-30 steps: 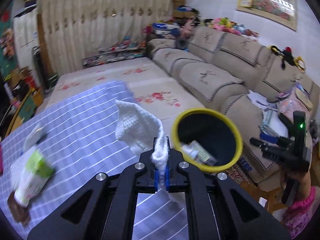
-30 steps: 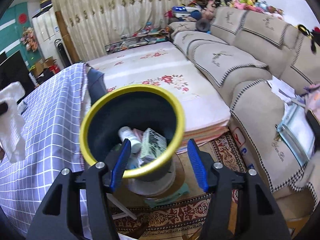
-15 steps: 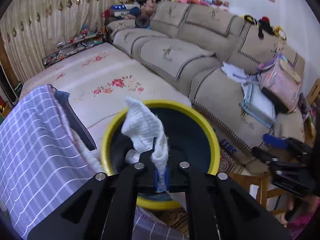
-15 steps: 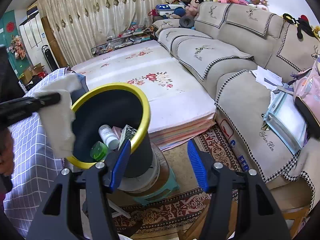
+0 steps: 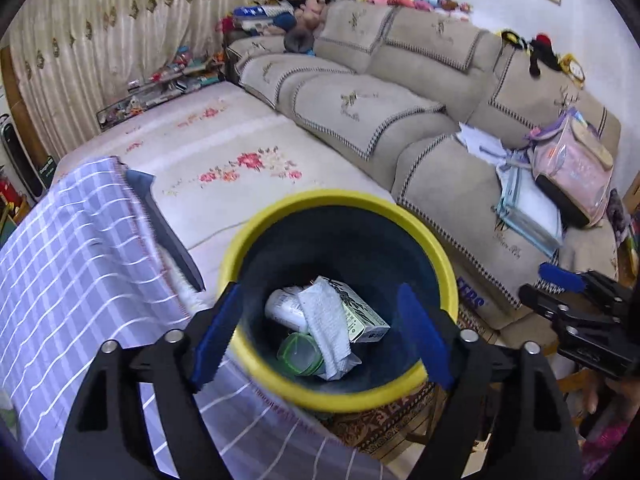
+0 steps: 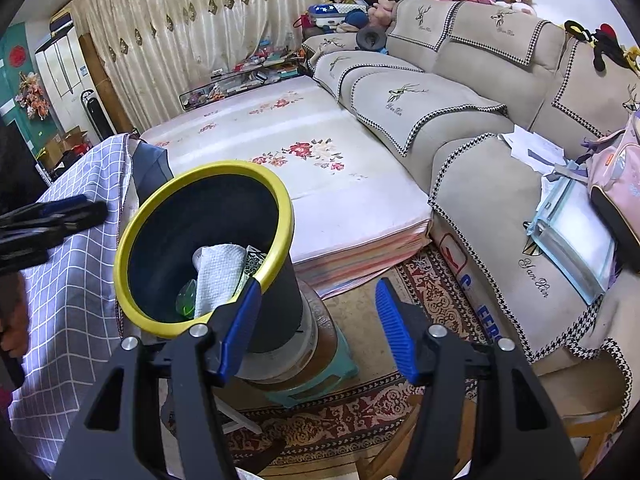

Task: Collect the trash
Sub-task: 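Move both grippers back toward the brown tray and milk bottle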

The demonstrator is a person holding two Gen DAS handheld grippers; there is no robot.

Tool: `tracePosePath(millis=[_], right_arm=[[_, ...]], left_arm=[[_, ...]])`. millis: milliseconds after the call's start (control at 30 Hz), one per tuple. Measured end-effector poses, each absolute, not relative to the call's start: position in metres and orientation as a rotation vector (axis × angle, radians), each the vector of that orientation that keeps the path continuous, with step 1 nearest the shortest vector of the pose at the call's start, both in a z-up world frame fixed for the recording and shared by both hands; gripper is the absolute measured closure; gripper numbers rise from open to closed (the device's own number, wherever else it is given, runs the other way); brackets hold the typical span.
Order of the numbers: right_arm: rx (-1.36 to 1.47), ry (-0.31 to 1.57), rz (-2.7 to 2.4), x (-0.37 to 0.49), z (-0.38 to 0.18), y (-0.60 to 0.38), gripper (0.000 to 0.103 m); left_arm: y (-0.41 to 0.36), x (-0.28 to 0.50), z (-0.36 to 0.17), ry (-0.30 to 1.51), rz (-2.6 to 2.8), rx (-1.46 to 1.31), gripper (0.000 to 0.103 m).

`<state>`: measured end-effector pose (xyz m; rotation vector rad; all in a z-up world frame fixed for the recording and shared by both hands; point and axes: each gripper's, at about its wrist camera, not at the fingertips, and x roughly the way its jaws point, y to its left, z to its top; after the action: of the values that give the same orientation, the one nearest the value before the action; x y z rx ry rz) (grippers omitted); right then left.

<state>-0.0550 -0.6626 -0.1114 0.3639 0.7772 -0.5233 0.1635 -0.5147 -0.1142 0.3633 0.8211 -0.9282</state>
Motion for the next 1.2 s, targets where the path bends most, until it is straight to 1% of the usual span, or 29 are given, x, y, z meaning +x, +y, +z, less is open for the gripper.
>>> tracePosePath(millis=[100, 200, 267, 467, 600, 767, 833, 900, 933, 1000, 1200], right_arm=[[0.351, 0.786, -0.505, -0.050, -0.111, -0.656, 0.046], [0.316, 0.791, -0.454, -0.036, -0.107, -0.638, 0.045], [0.279, 0.793, -0.397, -0.020, -0.102, -0.620, 0.045], [0.165, 0.783, -0.162, 0.045, -0.085, -0.534, 0.045], [0.078, 0.785, 0.018, 0.088, -0.075, -0.460, 0.045], [-0.027, 0.792, 0.221, 0.134, -0.067, -0.364, 0.045], [-0.055, 0.788, 0.294, 0.148, -0.063, -0.329, 0.045], [-0.074, 0.779, 0.348, 0.158, -0.062, -0.304, 0.041], [-0.084, 0.772, 0.379, 0.165, -0.061, -0.287, 0.037], [-0.100, 0.780, 0.399, 0.175, -0.063, -0.266, 0.037], [-0.089, 0.806, 0.417, 0.206, -0.063, -0.237, 0.037]], left_arm=[[-0.482, 0.156, -0.101, 0.800, -0.903, 0.335, 0.018], [-0.425, 0.147, -0.090, 0.776, -0.852, 0.281, 0.016], [-0.386, 0.141, -0.084, 0.764, -0.814, 0.244, 0.010], [-0.238, 0.125, -0.075, 0.757, -0.604, 0.099, 0.007], [-0.140, 0.114, -0.072, 0.745, -0.426, 0.021, 0.007], [-0.051, 0.100, -0.069, 0.717, -0.252, -0.031, 0.006], [-0.026, 0.097, -0.071, 0.715, -0.206, -0.053, 0.006], [-0.005, 0.097, -0.075, 0.723, -0.179, -0.078, 0.006], [0.004, 0.097, -0.077, 0.730, -0.167, -0.091, 0.006], [0.016, 0.096, -0.082, 0.742, -0.161, -0.113, 0.006], [0.007, 0.095, -0.086, 0.753, -0.168, -0.116, 0.006]])
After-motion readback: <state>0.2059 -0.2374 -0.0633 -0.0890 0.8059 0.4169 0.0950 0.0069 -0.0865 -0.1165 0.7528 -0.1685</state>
